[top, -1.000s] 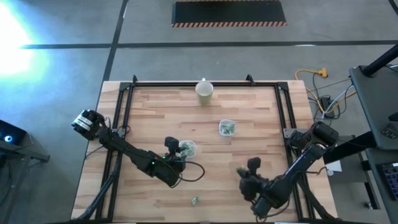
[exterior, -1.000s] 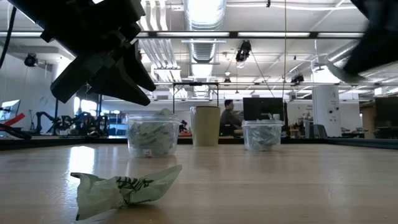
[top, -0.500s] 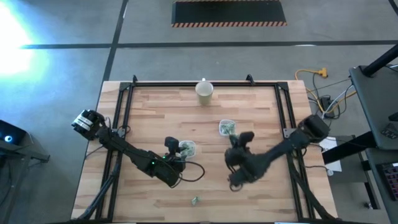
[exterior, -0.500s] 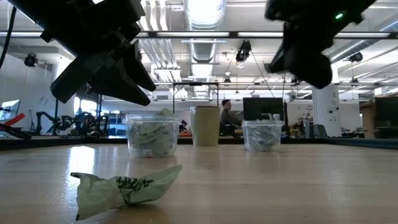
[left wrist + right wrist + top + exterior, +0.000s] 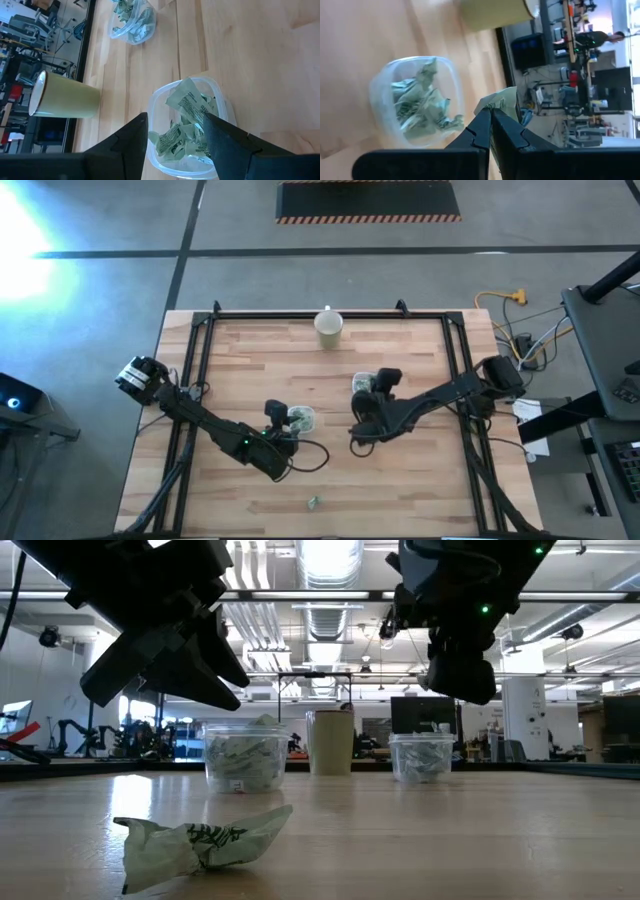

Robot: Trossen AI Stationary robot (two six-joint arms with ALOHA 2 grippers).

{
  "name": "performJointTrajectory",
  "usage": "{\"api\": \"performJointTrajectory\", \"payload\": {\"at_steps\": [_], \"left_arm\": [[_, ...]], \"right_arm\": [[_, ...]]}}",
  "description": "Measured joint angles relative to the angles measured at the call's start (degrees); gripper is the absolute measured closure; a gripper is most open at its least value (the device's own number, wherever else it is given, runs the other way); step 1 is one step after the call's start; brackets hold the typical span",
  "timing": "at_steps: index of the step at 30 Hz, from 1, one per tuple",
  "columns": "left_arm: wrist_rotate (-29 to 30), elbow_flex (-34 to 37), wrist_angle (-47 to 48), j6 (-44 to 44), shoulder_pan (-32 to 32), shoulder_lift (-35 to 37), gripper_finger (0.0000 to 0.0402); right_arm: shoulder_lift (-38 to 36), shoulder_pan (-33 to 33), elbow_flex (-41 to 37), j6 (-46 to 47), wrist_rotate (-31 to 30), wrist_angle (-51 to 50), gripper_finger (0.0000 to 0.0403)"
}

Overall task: Pick and place Stevia / Truvia into bins
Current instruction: Put the right green stevia packet into the right transparent container

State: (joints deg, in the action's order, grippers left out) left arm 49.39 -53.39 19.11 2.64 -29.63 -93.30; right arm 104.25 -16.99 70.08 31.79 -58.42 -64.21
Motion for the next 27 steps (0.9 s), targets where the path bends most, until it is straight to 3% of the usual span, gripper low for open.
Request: {"api": "performJointTrajectory", "payload": {"at_steps": [11,18,27], "left_arm": [[0.0,0.0,8.1,4.3,-0.1,2.3,0.0228],[-0.1,0.0,16.5,13.5,-1.2,7.1,0.0228],[0.0,0.2,17.5,15.0,-3.8,9.7,0.0228]], "right_arm": [[0.0,2.3,-1.1,-13.0,4.5,10.3,0.0394],[0.0,4.2,-2.9,-13.5,6.4,11.4,0.0395],[-0.5,6.7,-5.0,-16.8,9.6,16.6,0.0395]]}}
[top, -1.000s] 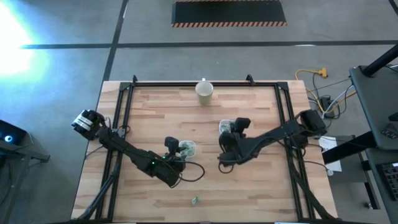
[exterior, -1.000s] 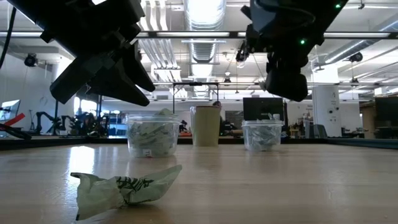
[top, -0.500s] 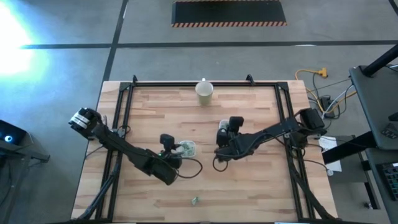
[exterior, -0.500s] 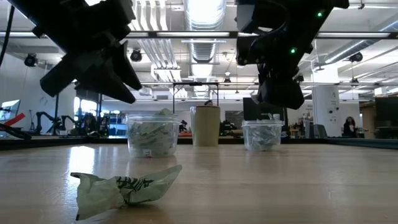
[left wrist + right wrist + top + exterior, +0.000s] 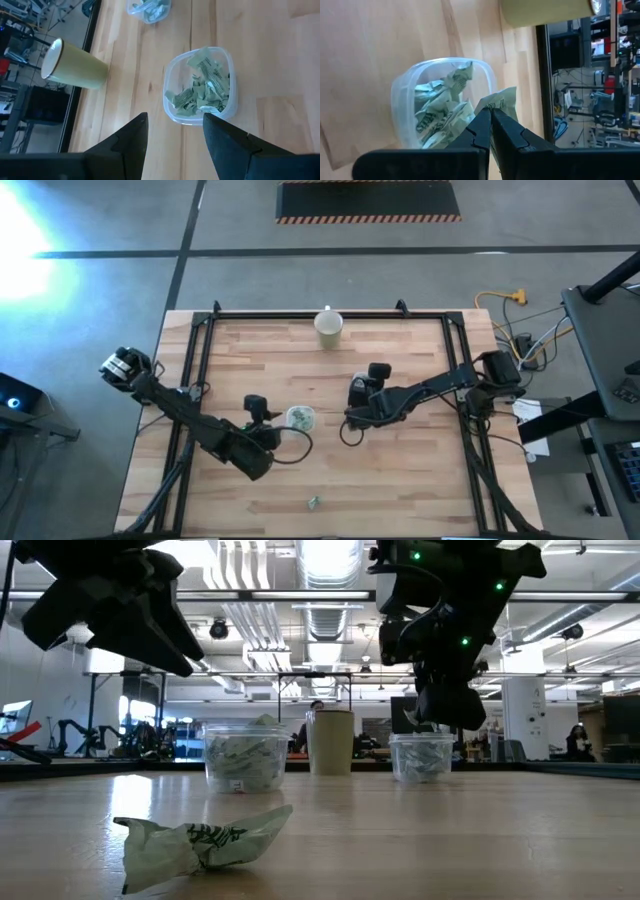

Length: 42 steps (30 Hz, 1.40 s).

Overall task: Pick and place Stevia / Truvia into bins
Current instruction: Put the right green stevia packet into the right transparent container, then put the green stevia packet into the left transparent container

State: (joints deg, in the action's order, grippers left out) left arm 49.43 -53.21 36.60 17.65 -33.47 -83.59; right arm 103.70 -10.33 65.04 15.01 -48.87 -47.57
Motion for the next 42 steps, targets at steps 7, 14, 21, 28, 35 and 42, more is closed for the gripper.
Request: {"api": "performJointTrajectory", "payload": {"at_steps": [7,14,21,28,35,42], "left_arm": [[0.1,0.0,0.0,0.0,-0.1,0.1,0.0228],[0.1,0.0,0.0,0.0,-0.2,0.1,0.0228],[0.1,0.0,0.0,0.0,-0.2,0.1,0.0228],[0.1,0.0,0.0,0.0,-0.3,0.1,0.0228],[-5.3,0.1,-1.5,0.1,-0.3,-0.1,0.0228],[-15.3,0.3,-12.9,-7.6,-0.9,-2.6,0.0228]], "right_arm": [[-0.1,0.2,-0.4,0.4,1.4,0.2,0.0394],[-0.1,0.1,-0.4,0.3,2.6,0.2,0.0371],[-0.6,0.0,0.4,0.0,2.6,0.2,0.0321],[-3.7,-2.4,1.1,0.0,2.6,-0.1,0.0303],[-8.8,-7.6,1.2,1.7,5.7,-0.3,0.0310],[-12.7,-13.6,1.2,5.7,10.7,-0.1,0.0312]]}}
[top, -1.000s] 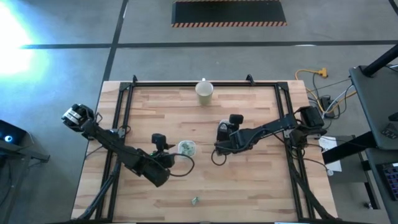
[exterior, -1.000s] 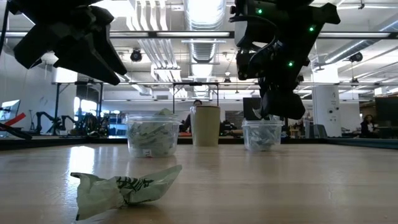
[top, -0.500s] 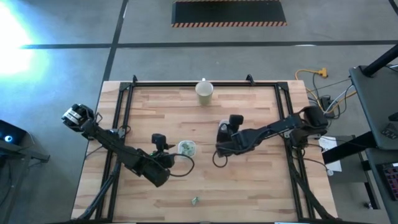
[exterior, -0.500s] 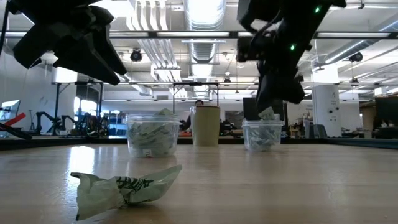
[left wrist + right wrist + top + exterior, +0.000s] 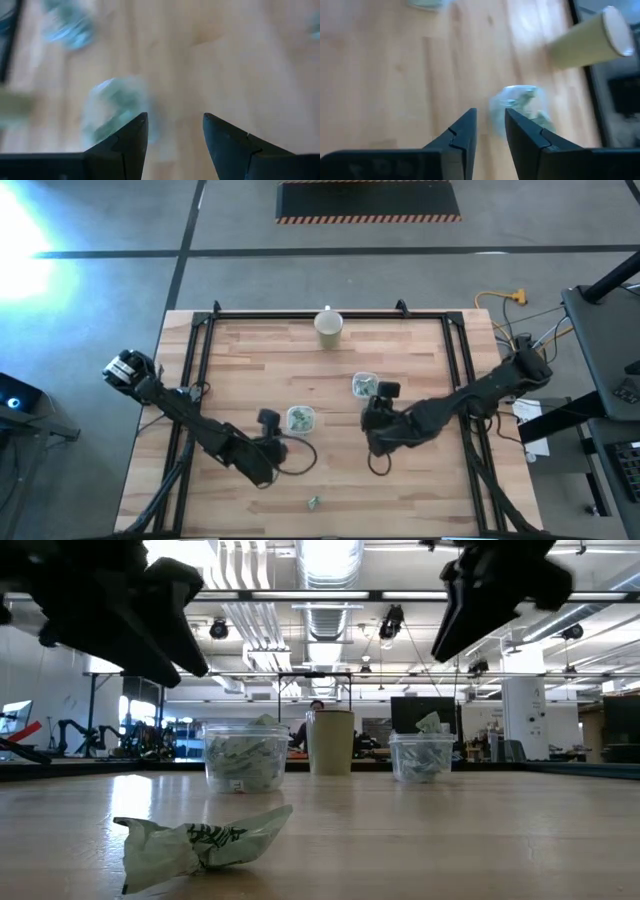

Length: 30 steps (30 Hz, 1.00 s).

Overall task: Pick and place Stevia / Truvia into bins
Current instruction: Put the green stevia packet into the left transparent container

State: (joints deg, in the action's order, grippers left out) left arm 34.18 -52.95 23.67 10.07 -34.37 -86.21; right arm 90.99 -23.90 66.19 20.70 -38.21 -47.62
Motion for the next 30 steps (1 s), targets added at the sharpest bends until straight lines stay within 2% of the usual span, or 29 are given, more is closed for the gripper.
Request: {"api": "performJointTrajectory", "payload": {"at_steps": [11,23,30], "left_arm": [[-19.2,0.0,-23.2,-13.2,-0.9,-6.6,0.0228],[-26.7,-0.8,-38.6,-19.9,-0.8,-16.1,0.0228],[-30.3,-3.8,-39.7,-21.1,-0.3,-21.4,0.0228]], "right_arm": [[-1.9,-8.8,0.0,7.7,2.7,0.0,0.0325],[-4.7,-13.4,-0.1,13.6,2.7,0.0,0.0326],[-4.7,-14.4,-0.1,13.7,2.7,0.0,0.0333]]}}
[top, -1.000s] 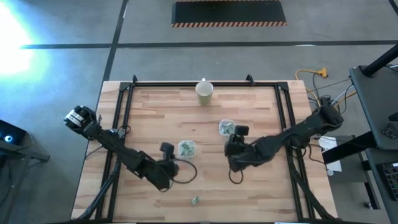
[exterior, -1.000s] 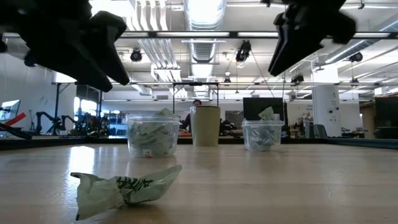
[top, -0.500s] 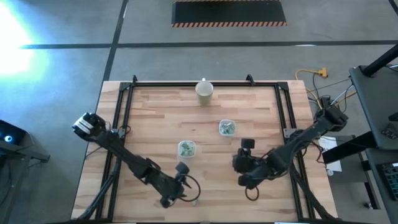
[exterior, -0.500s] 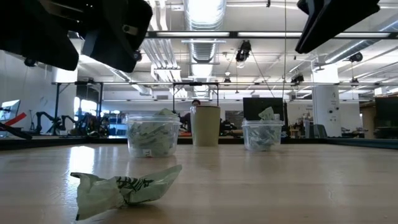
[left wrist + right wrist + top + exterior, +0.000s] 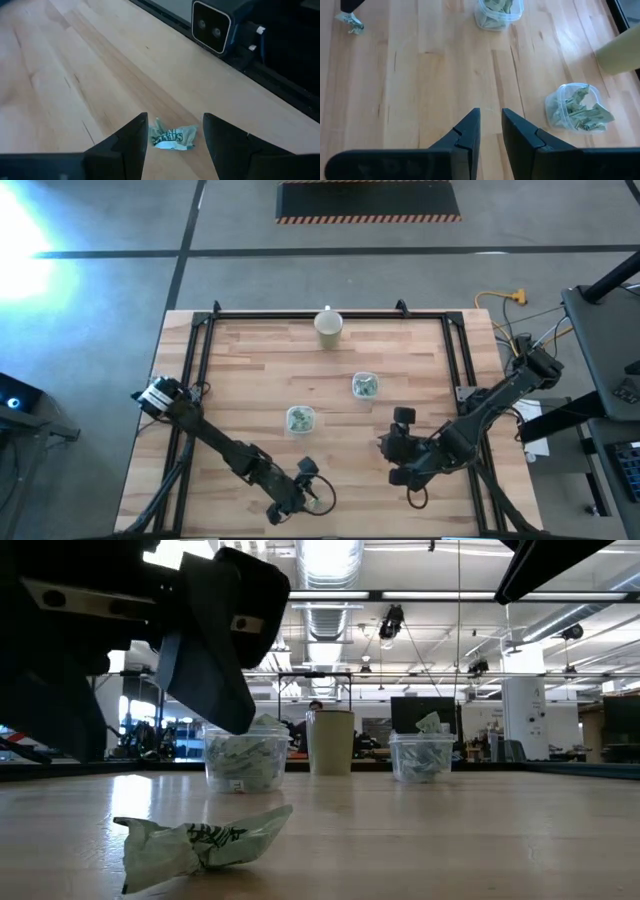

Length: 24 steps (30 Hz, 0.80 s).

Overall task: Pick and place Stevia / Truvia into bins
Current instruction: Put the green stevia packet into the left transparent container

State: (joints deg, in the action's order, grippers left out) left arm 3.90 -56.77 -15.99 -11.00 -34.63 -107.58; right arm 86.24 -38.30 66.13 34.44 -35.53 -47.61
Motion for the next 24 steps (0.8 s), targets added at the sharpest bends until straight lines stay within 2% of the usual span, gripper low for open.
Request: {"api": "performJointTrajectory", "payload": {"at_steps": [13,24], "left_arm": [[-7.0,-0.6,0.0,1.6,1.5,-2.3,0.0228],[-7.3,-0.6,-0.3,1.6,2.0,-2.3,0.0228]], "right_arm": [[0.0,0.0,0.0,-0.1,0.0,0.0,0.0330],[0.0,0.1,0.0,-0.1,-0.2,0.0,0.0337]]}}
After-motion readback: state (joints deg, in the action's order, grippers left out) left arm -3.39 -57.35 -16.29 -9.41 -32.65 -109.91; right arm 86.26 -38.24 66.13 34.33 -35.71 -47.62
